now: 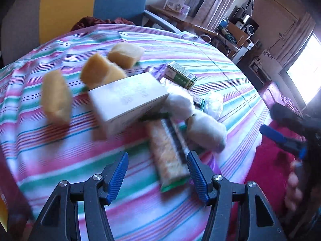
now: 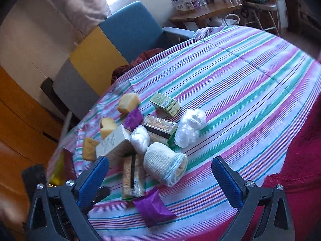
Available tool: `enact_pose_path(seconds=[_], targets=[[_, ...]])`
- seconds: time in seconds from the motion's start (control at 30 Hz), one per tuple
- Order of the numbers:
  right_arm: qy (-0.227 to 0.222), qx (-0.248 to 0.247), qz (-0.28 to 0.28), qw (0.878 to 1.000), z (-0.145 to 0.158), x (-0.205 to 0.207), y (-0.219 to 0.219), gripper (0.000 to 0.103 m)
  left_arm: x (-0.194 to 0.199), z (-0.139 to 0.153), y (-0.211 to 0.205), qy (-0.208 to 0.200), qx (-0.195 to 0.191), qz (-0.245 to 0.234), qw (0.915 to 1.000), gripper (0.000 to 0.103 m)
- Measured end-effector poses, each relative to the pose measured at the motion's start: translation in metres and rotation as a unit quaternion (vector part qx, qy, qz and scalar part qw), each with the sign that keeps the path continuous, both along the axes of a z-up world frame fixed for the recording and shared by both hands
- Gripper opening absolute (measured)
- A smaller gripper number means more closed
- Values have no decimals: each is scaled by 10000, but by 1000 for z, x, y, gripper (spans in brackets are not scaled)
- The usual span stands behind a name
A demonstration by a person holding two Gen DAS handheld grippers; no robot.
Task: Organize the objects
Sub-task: 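Move the left tool from the gold tray toward the cluster of items, then grasp the cracker packet with green ends with the left tool, then carry the cracker packet into the gold tray while the right tool grasps the purple sweet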
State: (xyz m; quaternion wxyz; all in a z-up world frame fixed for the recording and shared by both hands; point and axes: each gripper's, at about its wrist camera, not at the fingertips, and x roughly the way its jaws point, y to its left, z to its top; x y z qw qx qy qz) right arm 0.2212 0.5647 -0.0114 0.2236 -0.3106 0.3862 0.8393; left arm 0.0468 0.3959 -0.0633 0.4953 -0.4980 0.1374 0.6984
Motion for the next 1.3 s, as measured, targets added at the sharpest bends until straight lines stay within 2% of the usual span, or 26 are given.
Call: enact_pose_path(seconds=[0.23,0.3,0.33,0.37,0.57,0.7,0.83,0.97,1.1,1.23,1.27,1.3], targets=[[192,-280,59,9994,-7,1,6,103,7,-28,44,205,-541,-78,9983,61],[191,-307,108,9993,-8,0,7,103,6,-33,45,287,-555,-75,9980,56],[163,-312,137,9993,-8,-1,6,103,7,-31,43,394,-504,-97,9979,44],[123,-309,166,9993,-9,-3,6,103,6,-32,39,398,-478,-127,9980,42],[-278,-129,785,9964,-10,-22,-5,101,0,-31,-11,458,-313,-42,9985,41],[-605,-85,1441,9877,-14,-39,-17,97,2,-28,-47,529,-272,82,9982,41],[-1105,-15,2136,9706,-24,-57,-36,84,3,-27,-80,649,-291,201,9973,41],[-1892,289,2739,9425,-40,-79,-61,75,2,-27,-100,622,-244,344,9972,41],[-2643,601,2900,9178,-58,-93,-75,74,2,-27,-110,606,-159,415,9972,41],[-3100,764,2918,9016,-72,-100,-81,72,3,-26,-114,619,-113,464,9969,40],[-3205,798,2932,8972,-76,-102,-82,71,3,-25,-115,621,-98,491,9968,39],[-3277,836,2953,8935,-78,-103,-83,61,3,-22,-117,597,-16,521,9969,39]])
